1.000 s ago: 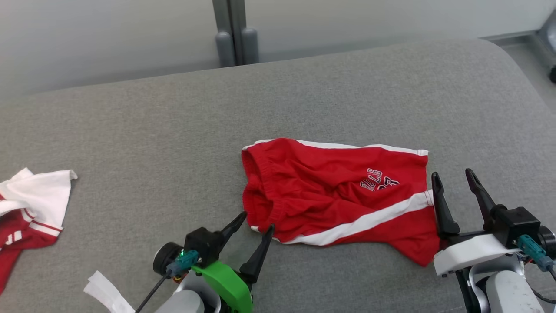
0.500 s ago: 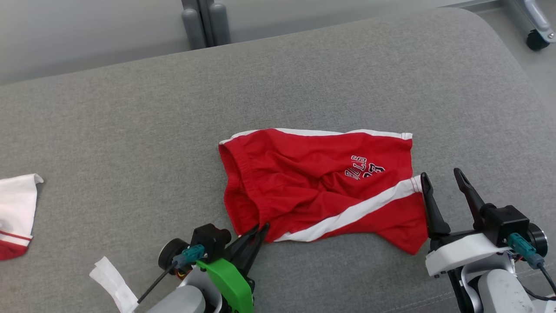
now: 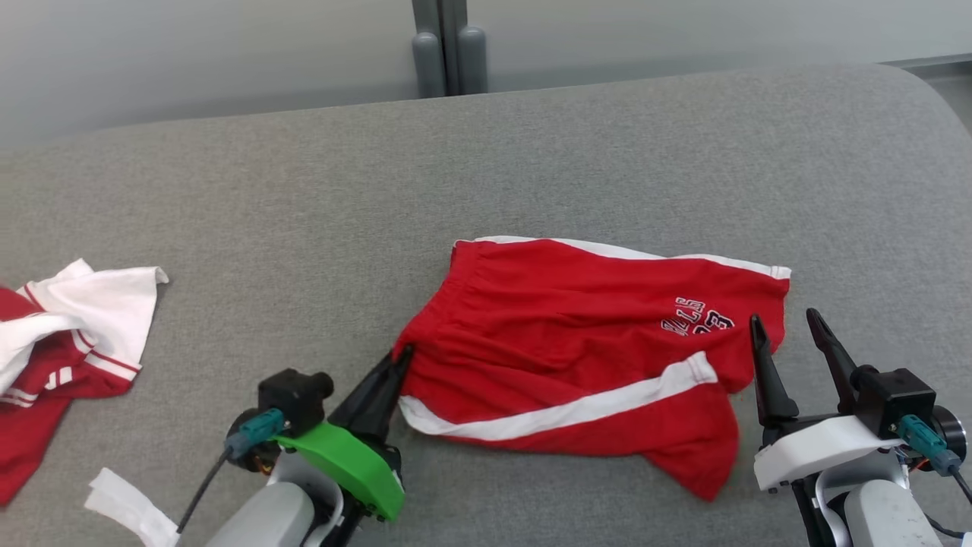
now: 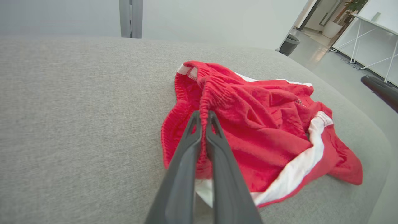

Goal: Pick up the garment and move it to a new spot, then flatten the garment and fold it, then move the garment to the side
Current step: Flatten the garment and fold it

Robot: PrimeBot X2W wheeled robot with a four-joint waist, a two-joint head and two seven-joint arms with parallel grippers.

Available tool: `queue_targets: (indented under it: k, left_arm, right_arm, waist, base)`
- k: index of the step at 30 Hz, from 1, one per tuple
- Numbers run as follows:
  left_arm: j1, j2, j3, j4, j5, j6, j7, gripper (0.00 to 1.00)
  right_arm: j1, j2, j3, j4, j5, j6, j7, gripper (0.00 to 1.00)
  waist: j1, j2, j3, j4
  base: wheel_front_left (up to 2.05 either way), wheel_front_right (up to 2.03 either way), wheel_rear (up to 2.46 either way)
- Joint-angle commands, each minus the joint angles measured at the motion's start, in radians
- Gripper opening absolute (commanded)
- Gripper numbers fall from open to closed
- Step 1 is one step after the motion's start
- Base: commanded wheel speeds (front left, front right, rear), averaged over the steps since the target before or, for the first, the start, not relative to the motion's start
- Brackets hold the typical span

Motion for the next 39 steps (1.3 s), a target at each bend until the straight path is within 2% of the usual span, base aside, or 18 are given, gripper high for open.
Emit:
queue_targets:
  k: [1,5,12,20,23,30,35,39]
  left_arm:
    - [0.008,0.010,0.027,0.007,0.008,-0.002,0.000,0.00]
    - [-0.014,0.008,0.081,0.032,0.030,-0.002,0.000,0.00]
    - [-0.090,-0.011,0.122,0.125,0.041,-0.002,0.000,0.00]
    - [-0.178,-0.047,0.141,0.333,0.092,0.000,0.000,0.00]
    - [-0.194,-0.069,0.179,0.394,0.130,0.018,0.000,1.00]
    - [-0.148,-0.097,0.322,0.352,0.204,0.030,0.000,1.00]
    - [-0.020,-0.102,0.506,0.188,0.316,0.033,0.000,1.00]
    - [0.098,-0.118,0.575,0.093,0.409,0.016,0.000,1.00]
  right_arm:
    - [0.002,-0.004,0.002,0.003,0.004,-0.001,-0.002,1.00]
    - [-0.021,-0.004,0.023,-0.001,0.013,-0.001,-0.002,1.00]
    - [-0.034,-0.004,0.045,-0.006,0.011,-0.001,-0.002,1.00]
    - [-0.030,-0.004,0.052,-0.016,0.009,-0.001,-0.002,1.00]
    - [-0.028,-0.004,0.048,-0.015,0.007,-0.001,-0.002,1.00]
    - [-0.018,-0.004,0.052,-0.006,0.011,-0.001,-0.002,1.00]
    - [-0.001,-0.004,0.059,0.002,0.018,-0.001,-0.002,1.00]
    - [0.027,-0.004,0.059,0.012,0.020,-0.001,-0.002,1.00]
  waist:
    - [0.0000,0.0000,-0.001,0.024]
    - [0.0000,0.0000,0.032,0.009]
    - [0.0000,0.0000,0.083,-0.057]
    - [0.0000,0.0000,0.098,-0.105]
    - [0.0000,0.0000,0.090,-0.104]
    - [0.0000,0.0000,0.040,-0.060]
    - [0.0000,0.0000,-0.029,-0.024]
    - [0.0000,0.0000,-0.081,-0.006]
  base:
    - [0.00,0.00,0.00]
    - [0.00,0.00,0.00]
    - [0.00,0.00,0.00]
    - [0.00,0.00,0.00]
    - [0.00,0.00,0.00]
    - [0.00,0.00,0.00]
    - [0.00,0.00,0.00]
    - [0.00,0.00,0.00]
